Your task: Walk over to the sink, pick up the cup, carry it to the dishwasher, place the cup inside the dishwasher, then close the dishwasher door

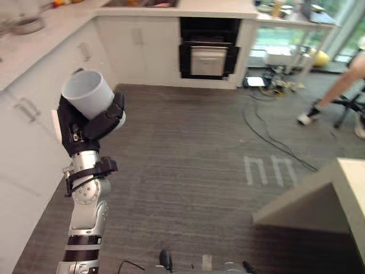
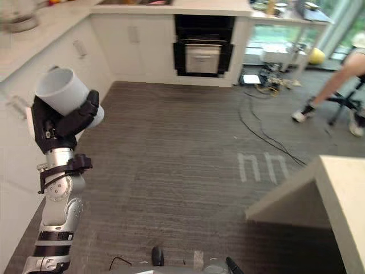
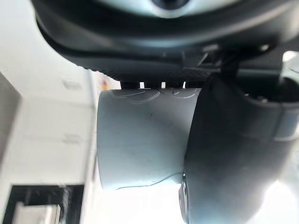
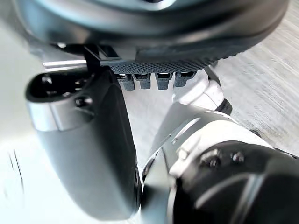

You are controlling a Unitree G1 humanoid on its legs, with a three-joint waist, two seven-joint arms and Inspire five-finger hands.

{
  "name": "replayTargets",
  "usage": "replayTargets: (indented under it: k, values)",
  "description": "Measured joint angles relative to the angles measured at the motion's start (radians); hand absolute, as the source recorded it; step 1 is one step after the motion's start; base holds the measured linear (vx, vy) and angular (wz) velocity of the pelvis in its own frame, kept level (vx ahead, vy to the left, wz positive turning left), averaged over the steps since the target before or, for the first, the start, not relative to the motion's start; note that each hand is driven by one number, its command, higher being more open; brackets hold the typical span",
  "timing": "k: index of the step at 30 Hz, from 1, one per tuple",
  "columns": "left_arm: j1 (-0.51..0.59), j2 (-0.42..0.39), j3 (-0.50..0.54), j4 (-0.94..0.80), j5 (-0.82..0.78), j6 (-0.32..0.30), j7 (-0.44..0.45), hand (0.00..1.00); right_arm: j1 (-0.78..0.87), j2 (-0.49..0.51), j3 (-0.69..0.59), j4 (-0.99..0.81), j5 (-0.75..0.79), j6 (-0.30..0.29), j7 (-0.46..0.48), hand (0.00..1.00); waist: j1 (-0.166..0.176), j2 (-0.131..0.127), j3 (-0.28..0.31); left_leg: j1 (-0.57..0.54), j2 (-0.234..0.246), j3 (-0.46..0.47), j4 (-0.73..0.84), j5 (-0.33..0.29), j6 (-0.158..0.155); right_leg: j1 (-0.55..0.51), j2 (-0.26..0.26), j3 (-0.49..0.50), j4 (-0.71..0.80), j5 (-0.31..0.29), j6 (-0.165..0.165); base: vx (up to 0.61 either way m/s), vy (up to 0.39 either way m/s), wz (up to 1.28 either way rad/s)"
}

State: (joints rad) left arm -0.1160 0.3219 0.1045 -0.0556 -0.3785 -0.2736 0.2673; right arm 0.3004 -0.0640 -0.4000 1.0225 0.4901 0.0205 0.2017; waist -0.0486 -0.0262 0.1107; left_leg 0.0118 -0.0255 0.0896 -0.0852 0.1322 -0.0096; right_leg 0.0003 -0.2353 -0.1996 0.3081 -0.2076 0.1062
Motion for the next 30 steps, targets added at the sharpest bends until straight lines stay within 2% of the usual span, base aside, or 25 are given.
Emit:
replayTargets:
  k: [2,3,7,8,13,15,18,20,21,22,23,24,25,26,27,28,29,30]
  values:
    - [0.009,-0.003,-0.009,-0.014,-0.007,-0.003,-0.026,0.00,-0.030,-0.017,0.021,-0.004,0.002,0.001,0.003,1.00,0.019,0.018,-0.003,0.003,0.017,0.004,-0.003,-0.007,-0.012,0.024,0.015,-0.009,-0.047,0.008,0.006,0.11,-0.098,0.29]
    - [0.004,0.001,-0.017,-0.015,-0.008,-0.003,-0.044,0.00,-0.052,-0.024,0.034,-0.009,0.037,0.006,0.005,1.00,0.017,0.023,-0.004,0.008,0.025,0.004,-0.002,-0.005,-0.015,0.042,0.026,-0.015,-0.064,0.011,0.002,0.10,-0.097,0.00]
    - [-0.002,0.001,-0.100,-0.015,-0.017,0.011,-0.099,0.00,-0.109,-0.052,0.080,-0.030,0.077,0.039,-0.009,1.00,0.006,0.022,-0.005,0.015,0.046,0.037,-0.001,-0.007,-0.021,0.082,0.058,-0.013,-0.147,0.050,-0.005,0.08,-0.052,-0.06]
    - [-0.002,-0.014,-0.133,0.066,-0.014,0.029,-0.124,0.00,-0.136,-0.040,0.192,-0.010,0.110,0.107,-0.027,1.00,-0.024,-0.013,0.007,0.032,0.078,0.098,-0.008,-0.003,-0.036,0.150,0.097,-0.010,-0.326,0.164,-0.003,0.01,-0.004,-0.11]
    - [-0.002,-0.023,-0.133,0.067,-0.015,0.029,-0.123,0.00,-0.134,-0.040,0.191,-0.010,0.110,0.107,-0.027,1.00,-0.024,-0.012,0.007,0.033,0.078,0.100,-0.008,-0.005,-0.037,0.150,0.097,-0.007,-0.327,0.163,-0.004,0.00,0.000,-0.01]
    - [0.002,-0.051,-0.134,0.080,-0.021,0.031,-0.121,0.00,-0.133,-0.040,0.186,-0.008,0.105,0.107,-0.027,1.00,-0.025,-0.011,0.008,0.039,0.076,0.102,-0.008,-0.009,-0.036,0.155,0.095,-0.007,-0.325,0.160,-0.007,0.00,0.000,-0.02]
    - [0.011,-0.097,-0.134,0.107,-0.056,0.059,-0.117,0.00,-0.129,-0.037,0.156,0.012,0.097,0.106,-0.026,1.00,-0.026,-0.011,0.009,0.055,0.057,0.102,-0.008,-0.024,-0.036,0.134,0.073,-0.008,-0.241,0.106,-0.017,0.01,0.024,0.04]
    - [0.021,-0.141,-0.165,0.109,-0.075,0.112,-0.114,0.00,-0.105,-0.037,0.088,0.020,0.095,0.095,-0.034,1.00,-0.031,-0.019,0.013,0.083,0.002,0.117,0.006,-0.048,-0.005,0.103,0.001,-0.029,-0.070,0.020,-0.049,0.09,0.116,0.30]
    - [0.023,-0.155,-0.179,0.118,-0.076,0.129,-0.112,0.00,-0.104,-0.050,0.072,0.035,0.093,0.094,-0.043,1.00,-0.034,-0.011,0.022,0.103,-0.004,0.113,0.007,-0.067,0.012,0.062,-0.032,-0.060,0.073,0.003,-0.079,0.09,0.127,0.34]
    - [0.024,-0.165,-0.186,0.145,-0.083,0.138,-0.111,0.00,-0.095,-0.053,0.058,0.044,0.084,0.093,-0.050,1.00,-0.034,-0.024,0.032,0.126,-0.028,0.108,0.017,-0.081,0.025,0.013,-0.077,-0.070,0.243,0.004,-0.112,0.06,0.099,0.21]
    - [0.027,-0.172,-0.191,0.175,-0.106,0.145,-0.108,0.00,-0.088,-0.053,0.051,0.052,0.066,0.084,-0.053,1.00,-0.035,-0.034,0.038,0.153,-0.049,0.101,0.039,-0.109,0.046,-0.024,-0.112,-0.047,0.381,0.034,-0.165,0.06,0.116,0.22]
    - [0.035,-0.183,-0.191,0.193,-0.134,0.161,-0.104,0.00,-0.071,-0.046,0.037,0.053,0.065,0.069,-0.052,1.00,-0.042,-0.036,0.040,0.165,-0.060,0.088,0.076,-0.140,0.062,-0.062,-0.128,-0.004,0.497,0.090,-0.243,0.12,0.135,0.34]
    - [0.047,-0.195,-0.188,0.212,-0.160,0.164,-0.103,0.00,-0.065,-0.028,0.009,0.049,0.066,0.031,-0.045,1.00,-0.060,-0.018,0.046,0.171,-0.052,0.059,0.126,-0.177,0.074,-0.124,-0.100,0.058,0.595,0.064,-0.194,0.17,0.139,0.51]
    - [0.048,-0.198,-0.188,0.224,-0.161,0.165,-0.104,0.00,-0.067,-0.016,0.013,0.046,0.065,0.013,-0.051,1.00,-0.072,-0.013,0.049,0.162,-0.038,0.036,0.158,-0.202,0.078,-0.142,-0.036,0.079,0.566,-0.006,-0.148,0.17,0.111,0.75]
    - [0.045,-0.197,-0.191,0.224,-0.159,0.165,-0.115,0.00,-0.069,0.002,0.014,0.045,0.068,0.011,-0.060,1.00,-0.075,-0.015,0.052,0.156,-0.031,0.006,0.172,-0.213,0.084,-0.171,0.035,0.091,0.473,-0.039,-0.126,0.15,0.079,0.74]
    - [0.042,-0.196,-0.195,0.224,-0.159,0.165,-0.123,0.00,-0.069,0.011,0.014,0.044,0.069,0.010,-0.066,1.00,-0.075,-0.017,0.053,0.156,-0.031,-0.009,0.171,-0.214,0.086,-0.186,0.062,0.089,0.409,-0.037,-0.120,0.15,0.055,0.78]
    - [0.039,-0.192,-0.207,0.224,-0.159,0.165,-0.130,0.00,-0.064,0.021,0.015,0.042,0.076,0.010,-0.082,1.00,-0.073,-0.014,0.060,0.159,-0.032,-0.032,0.172,-0.221,0.095,-0.209,0.105,0.089,0.245,-0.014,-0.089,0.18,0.027,0.64]
    - [0.038,-0.181,-0.220,0.223,-0.158,0.169,-0.134,0.00,-0.060,0.028,0.015,0.039,0.077,0.008,-0.097,1.00,-0.071,-0.015,0.065,0.172,-0.039,-0.049,0.173,-0.237,0.094,-0.220,0.127,0.091,0.065,0.043,-0.060,0.21,0.014,0.56]
